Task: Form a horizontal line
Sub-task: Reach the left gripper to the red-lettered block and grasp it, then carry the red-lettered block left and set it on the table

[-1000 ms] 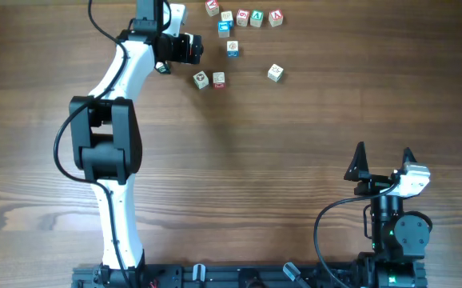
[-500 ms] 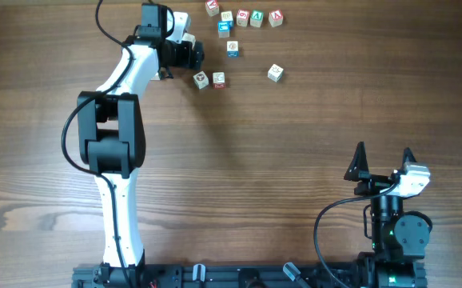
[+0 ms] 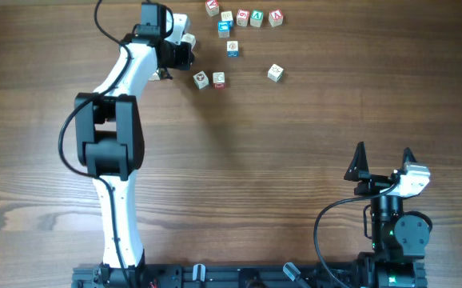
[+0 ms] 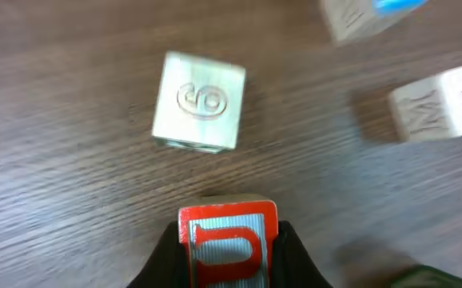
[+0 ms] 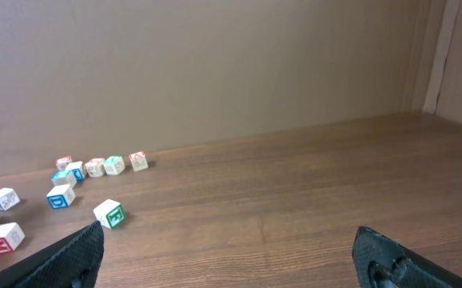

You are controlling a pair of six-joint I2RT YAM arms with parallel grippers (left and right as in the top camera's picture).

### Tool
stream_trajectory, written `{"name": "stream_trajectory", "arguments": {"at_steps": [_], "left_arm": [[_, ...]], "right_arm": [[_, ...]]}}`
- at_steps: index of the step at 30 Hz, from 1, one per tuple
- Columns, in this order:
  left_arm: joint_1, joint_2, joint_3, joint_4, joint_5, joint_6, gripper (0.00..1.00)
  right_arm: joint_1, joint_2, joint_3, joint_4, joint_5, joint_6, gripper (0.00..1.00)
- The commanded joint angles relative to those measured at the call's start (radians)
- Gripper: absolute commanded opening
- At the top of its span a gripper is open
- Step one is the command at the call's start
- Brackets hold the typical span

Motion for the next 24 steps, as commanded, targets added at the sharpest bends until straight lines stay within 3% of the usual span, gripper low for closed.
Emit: {"name": "stream_trajectory", "arguments": {"at_steps": [1, 8, 16, 24], "left_arm": [[-0.005, -0.226, 0.013, -0.028, -0.041, 0.004, 0.09], [-0.002, -0.534, 0.013, -0.322, -0.202, 0.004, 0.14], [-0.002, -0.710, 0.012, -0.895, -0.250, 0.000, 0.14], [0.077, -0.710, -0.153, -0.901, -0.331, -0.024, 0.04]], "right_arm": [[-0.005, -0.010, -0.001, 0.004, 0.009, -0.019, 1.00], [-0.005, -0.010, -0.001, 0.004, 0.009, -0.019, 1.00], [-0.005, -0.010, -0.001, 0.004, 0.009, -0.019, 1.00], [-0.005, -0.010, -0.001, 0.004, 0.009, -0.019, 1.00]]}}
